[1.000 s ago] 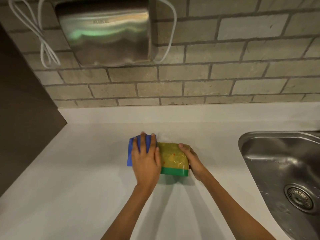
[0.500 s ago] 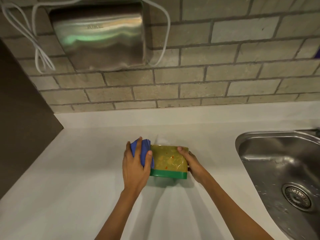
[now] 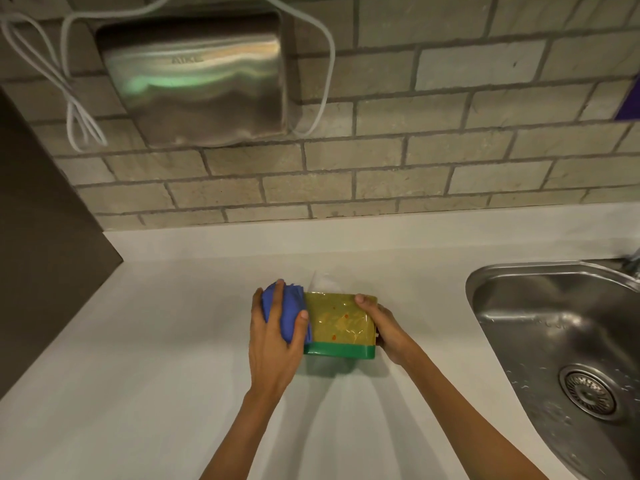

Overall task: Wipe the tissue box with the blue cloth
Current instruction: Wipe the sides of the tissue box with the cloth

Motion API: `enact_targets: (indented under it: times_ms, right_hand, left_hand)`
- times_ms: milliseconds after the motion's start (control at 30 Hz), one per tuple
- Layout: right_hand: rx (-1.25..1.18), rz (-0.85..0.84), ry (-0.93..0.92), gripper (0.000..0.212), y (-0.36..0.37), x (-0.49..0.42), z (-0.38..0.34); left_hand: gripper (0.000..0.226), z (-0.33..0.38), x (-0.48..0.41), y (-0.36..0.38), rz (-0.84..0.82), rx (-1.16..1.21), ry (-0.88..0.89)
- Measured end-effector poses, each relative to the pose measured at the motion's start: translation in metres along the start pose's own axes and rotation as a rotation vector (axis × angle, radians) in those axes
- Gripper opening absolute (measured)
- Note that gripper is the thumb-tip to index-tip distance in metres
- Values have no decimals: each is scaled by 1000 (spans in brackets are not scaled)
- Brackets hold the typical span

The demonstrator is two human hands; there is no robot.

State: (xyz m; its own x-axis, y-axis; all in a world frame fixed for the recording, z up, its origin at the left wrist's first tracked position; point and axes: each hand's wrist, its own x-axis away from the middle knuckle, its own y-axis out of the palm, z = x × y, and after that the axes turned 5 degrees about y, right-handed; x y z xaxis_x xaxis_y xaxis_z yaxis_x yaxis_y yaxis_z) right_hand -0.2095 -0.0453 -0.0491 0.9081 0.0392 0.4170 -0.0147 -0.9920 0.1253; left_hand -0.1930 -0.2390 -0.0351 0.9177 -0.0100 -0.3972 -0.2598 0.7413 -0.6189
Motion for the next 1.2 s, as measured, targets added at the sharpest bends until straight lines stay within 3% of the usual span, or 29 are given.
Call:
enact_targets:
  times_ms: [133,267,467,800,867,1033,1100,1200]
  right_hand:
    - [-3,-13,-12,51,0,2,0]
    - [-7,-1,-3,68,0,2,0]
    - [-18,34,47,78,-1,2,-1]
    - [17,22,6,75,-3,7,-5]
    - [14,29,19,67,-4,6,-3]
    - [15,38,20,59,1,7,-3]
    - [5,33,7,56,1,10,-4]
    - [10,35,-27,57,-1,10,-3]
  left_hand:
    - [56,-7,-6,-1,82,197,-136]
    - [52,-5,-8,0,154,289,-214]
    - [54,15,-1,4,88,-7,165]
    - [54,41,17,24,-133,-401,480]
    - [56,26,19,16,-113,-464,454]
    - [64,37,2,16,-47,-303,116]
    - [64,49,5,23,-87,-301,169]
    - [60,37,21,22,-144,-336,418]
